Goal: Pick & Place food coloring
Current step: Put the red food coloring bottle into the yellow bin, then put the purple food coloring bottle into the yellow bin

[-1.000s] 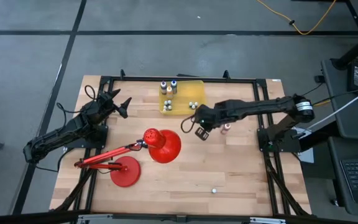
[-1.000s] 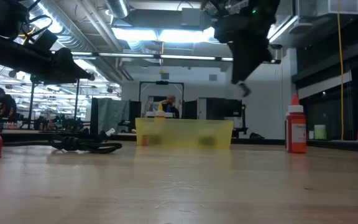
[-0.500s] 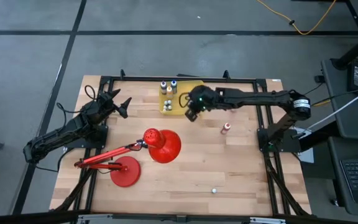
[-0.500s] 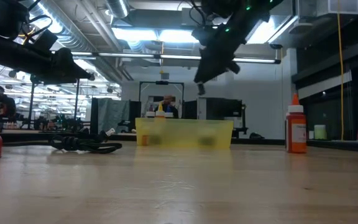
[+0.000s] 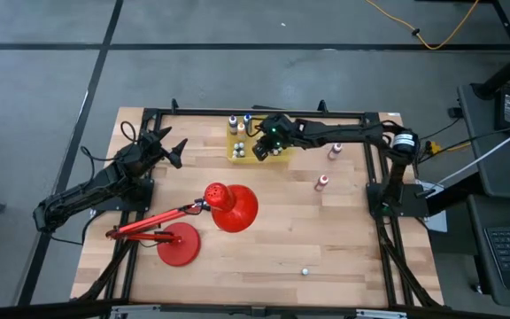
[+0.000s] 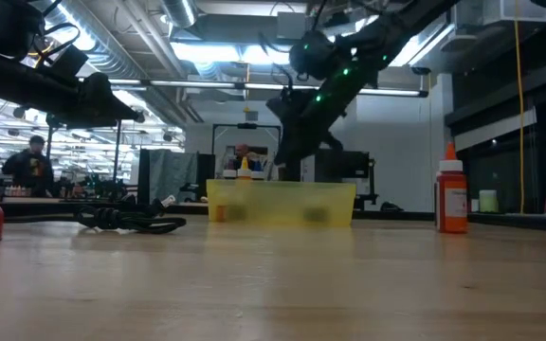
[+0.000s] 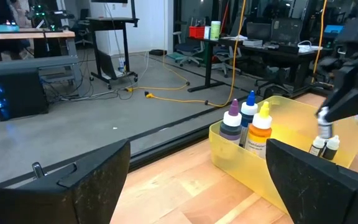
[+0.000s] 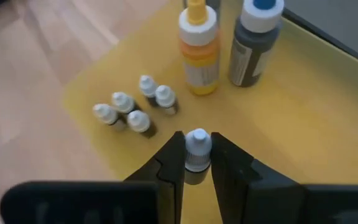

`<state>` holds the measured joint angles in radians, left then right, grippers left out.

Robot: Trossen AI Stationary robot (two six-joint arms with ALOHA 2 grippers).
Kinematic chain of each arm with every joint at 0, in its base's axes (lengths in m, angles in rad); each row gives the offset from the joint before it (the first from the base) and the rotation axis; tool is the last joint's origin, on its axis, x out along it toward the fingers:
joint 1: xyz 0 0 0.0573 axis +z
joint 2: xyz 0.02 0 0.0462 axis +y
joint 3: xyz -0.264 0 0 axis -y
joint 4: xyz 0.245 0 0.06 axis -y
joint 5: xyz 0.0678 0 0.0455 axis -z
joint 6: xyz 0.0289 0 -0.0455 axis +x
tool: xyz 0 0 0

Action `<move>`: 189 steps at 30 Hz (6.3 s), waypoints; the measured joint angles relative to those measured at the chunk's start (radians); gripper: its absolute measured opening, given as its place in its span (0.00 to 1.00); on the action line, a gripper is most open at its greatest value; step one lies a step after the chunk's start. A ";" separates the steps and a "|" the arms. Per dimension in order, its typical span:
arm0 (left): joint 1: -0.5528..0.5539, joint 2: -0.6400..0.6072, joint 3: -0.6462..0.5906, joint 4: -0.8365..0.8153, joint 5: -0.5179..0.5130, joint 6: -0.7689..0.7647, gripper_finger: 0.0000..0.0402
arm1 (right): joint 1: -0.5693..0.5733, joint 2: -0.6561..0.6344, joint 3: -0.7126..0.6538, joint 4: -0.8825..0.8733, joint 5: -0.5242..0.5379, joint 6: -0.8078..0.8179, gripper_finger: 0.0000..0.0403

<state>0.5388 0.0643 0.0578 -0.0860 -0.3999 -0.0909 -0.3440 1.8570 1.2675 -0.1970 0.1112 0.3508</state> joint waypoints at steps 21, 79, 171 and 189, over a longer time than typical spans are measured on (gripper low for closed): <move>0.000 0.000 0.000 0.000 0.000 0.000 0.91 | -0.019 0.099 -0.105 0.207 0.106 -0.108 0.17; 0.000 0.000 0.000 0.000 0.000 0.000 0.90 | -0.034 0.105 -0.129 0.212 0.051 -0.123 0.28; 0.000 0.000 0.000 0.000 0.000 0.000 0.91 | 1.046 -0.006 -0.095 -0.343 -0.105 -0.203 0.58; 0.000 0.000 0.000 0.000 0.000 0.000 0.90 | 1.046 -0.006 -0.078 -0.383 -0.132 -0.094 0.15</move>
<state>0.5386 0.0647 0.0576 -0.0860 -0.4000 -0.0910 0.7025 1.8507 1.1895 -0.5795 -0.0204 0.2564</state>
